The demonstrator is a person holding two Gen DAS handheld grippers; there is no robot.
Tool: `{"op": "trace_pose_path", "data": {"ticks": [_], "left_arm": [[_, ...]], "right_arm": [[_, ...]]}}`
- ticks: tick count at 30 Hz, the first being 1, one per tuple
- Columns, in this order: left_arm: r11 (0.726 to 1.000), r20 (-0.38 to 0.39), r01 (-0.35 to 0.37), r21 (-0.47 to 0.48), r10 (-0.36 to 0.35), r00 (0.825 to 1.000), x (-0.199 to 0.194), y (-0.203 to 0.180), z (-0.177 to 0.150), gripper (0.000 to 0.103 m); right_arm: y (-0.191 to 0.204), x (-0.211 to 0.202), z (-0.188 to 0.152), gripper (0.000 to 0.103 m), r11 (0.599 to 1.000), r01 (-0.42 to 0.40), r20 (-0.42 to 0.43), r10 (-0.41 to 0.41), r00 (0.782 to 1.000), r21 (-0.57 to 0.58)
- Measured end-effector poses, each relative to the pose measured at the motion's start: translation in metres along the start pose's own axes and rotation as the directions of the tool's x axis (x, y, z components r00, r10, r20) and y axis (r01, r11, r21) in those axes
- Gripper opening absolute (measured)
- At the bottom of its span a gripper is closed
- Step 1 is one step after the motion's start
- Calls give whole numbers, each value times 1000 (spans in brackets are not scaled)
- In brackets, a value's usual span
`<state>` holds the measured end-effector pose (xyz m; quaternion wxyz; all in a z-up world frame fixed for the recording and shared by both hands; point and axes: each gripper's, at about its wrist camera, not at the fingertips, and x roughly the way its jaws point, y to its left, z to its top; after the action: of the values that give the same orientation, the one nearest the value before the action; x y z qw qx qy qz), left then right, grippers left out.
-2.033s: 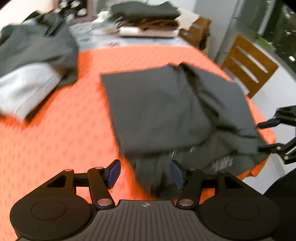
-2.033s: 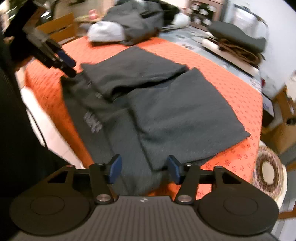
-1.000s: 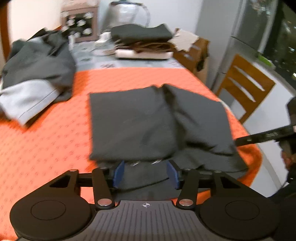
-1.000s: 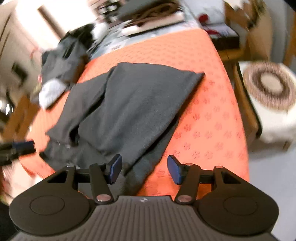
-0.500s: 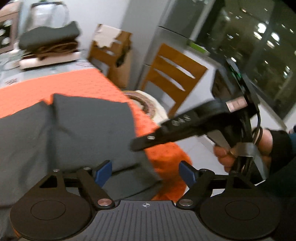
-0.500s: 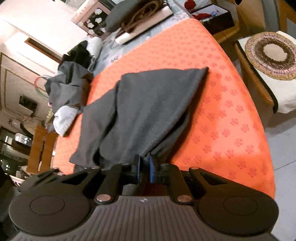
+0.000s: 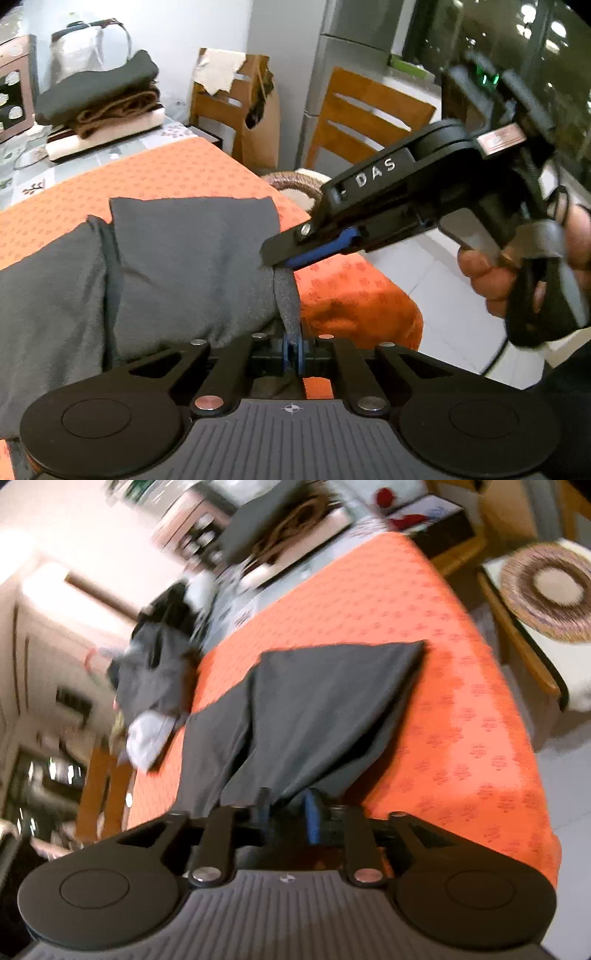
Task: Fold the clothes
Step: 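Grasp the garment edge with the right gripper and fold it over toward the left gripper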
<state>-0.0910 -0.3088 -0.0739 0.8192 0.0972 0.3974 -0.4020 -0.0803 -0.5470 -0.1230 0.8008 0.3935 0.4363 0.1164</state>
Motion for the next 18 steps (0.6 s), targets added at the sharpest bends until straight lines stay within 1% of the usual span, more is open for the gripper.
{"op": "trace_pose_path", "data": {"ticks": [1, 2, 3, 5, 10, 11, 12, 13, 14, 15, 18], "left_arm": [[1000, 9, -1, -3, 1, 1000, -3, 0, 1, 7], [1000, 18, -3, -5, 3, 1000, -5, 1, 2, 7], [1000, 27, -6, -9, 6, 1000, -8, 1, 3, 7], [1000, 49, -8, -25, 9, 999, -14, 3, 5, 7], [997, 100, -8, -71, 15, 995, -31, 11, 8, 7], [997, 108, -8, -77, 17, 994, -35, 12, 8, 7], [996, 117, -7, -86, 17, 993, -39, 14, 8, 7], [995, 126, -3, -98, 16, 992, -42, 17, 8, 7], [994, 133, -2, -111, 17, 991, -45, 19, 7, 7], [992, 141, -3, -125, 21, 990, -48, 22, 6, 7], [986, 171, -12, -167, 41, 985, -59, 30, 5, 7]], "right_arm": [[-10, -1, 4, 54, 998, 1, 23, -3, 1000, 60], [-19, 0, 8, 65, 993, 3, 42, -8, 999, 118], [-28, 2, 12, 67, 986, 5, 56, -15, 998, 166], [-40, 8, 20, 67, 972, 12, 74, -30, 997, 233], [-52, 34, 32, 66, 948, -25, 101, -8, 995, 317], [-52, 39, 34, 61, 944, -32, 108, -4, 994, 329], [-51, 45, 35, 44, 940, -39, 115, 0, 993, 338], [-50, 49, 35, 34, 936, -52, 125, 8, 992, 347], [-47, 51, 36, 17, 935, -56, 141, 7, 990, 350], [-38, 51, 38, 12, 945, -47, 157, -4, 988, 325], [1, 46, 46, 11, 982, -10, 202, -29, 979, 187]]}}
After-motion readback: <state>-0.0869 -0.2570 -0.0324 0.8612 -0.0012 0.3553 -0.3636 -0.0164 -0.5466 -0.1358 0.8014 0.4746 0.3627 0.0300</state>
